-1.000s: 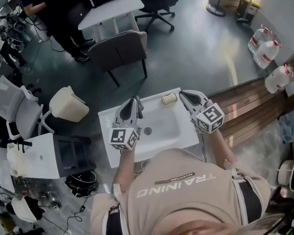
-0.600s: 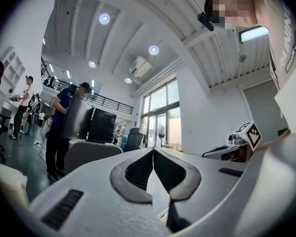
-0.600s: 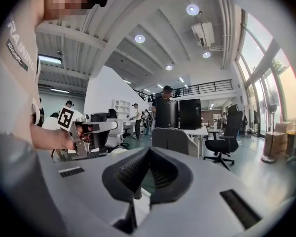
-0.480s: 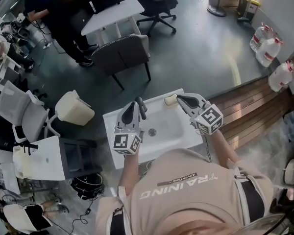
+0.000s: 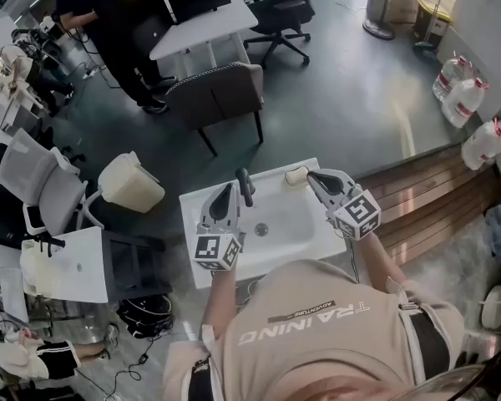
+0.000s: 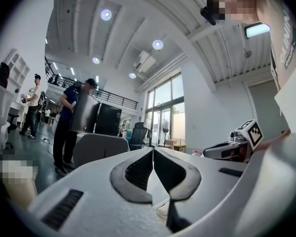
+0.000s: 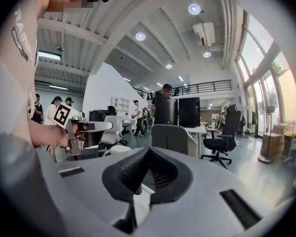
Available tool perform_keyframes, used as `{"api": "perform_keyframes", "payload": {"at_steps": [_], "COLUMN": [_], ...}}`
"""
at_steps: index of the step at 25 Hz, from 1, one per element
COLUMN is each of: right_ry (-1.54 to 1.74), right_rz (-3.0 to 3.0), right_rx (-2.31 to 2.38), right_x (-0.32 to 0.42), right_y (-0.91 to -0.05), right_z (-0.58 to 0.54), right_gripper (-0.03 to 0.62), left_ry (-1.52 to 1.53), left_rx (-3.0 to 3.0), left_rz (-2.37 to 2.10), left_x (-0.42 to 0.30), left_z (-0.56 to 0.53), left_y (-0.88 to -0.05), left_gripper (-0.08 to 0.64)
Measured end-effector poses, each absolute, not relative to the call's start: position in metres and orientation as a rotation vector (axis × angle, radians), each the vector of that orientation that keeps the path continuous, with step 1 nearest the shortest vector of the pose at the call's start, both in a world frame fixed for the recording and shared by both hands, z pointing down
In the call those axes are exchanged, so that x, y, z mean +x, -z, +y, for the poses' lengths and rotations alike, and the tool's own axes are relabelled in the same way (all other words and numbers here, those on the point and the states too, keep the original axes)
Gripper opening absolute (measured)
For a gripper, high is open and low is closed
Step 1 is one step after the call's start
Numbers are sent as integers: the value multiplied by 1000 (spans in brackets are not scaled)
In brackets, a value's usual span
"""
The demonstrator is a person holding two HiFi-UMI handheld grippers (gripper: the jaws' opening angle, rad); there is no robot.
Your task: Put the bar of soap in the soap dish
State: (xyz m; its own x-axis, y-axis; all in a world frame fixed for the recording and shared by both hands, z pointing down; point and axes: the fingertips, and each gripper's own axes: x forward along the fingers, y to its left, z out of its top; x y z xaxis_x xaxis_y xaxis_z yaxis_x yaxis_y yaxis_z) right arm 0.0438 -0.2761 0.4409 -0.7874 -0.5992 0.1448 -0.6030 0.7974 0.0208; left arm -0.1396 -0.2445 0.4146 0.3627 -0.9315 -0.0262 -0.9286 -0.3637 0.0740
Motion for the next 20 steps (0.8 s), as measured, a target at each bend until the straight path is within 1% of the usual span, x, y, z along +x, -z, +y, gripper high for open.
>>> {"api": "perform_keyframes", "payload": {"at_steps": [8,20], "right_ry": [-50,-59], "right_rz": [-2833,-2818], "right_rx": [930,946], "right_x": [45,52], "right_y": [-446,-450], "right_z": [-273,-275], "right_gripper": [14,14], "left_ry": [75,90], "left_rx": [2505,2516], "left_rz": [-1727,-1715], "left_x": [-139,-135], "left_z": [-238,-242], "left_y": [-439,-440], "left_gripper": [11,11]}}
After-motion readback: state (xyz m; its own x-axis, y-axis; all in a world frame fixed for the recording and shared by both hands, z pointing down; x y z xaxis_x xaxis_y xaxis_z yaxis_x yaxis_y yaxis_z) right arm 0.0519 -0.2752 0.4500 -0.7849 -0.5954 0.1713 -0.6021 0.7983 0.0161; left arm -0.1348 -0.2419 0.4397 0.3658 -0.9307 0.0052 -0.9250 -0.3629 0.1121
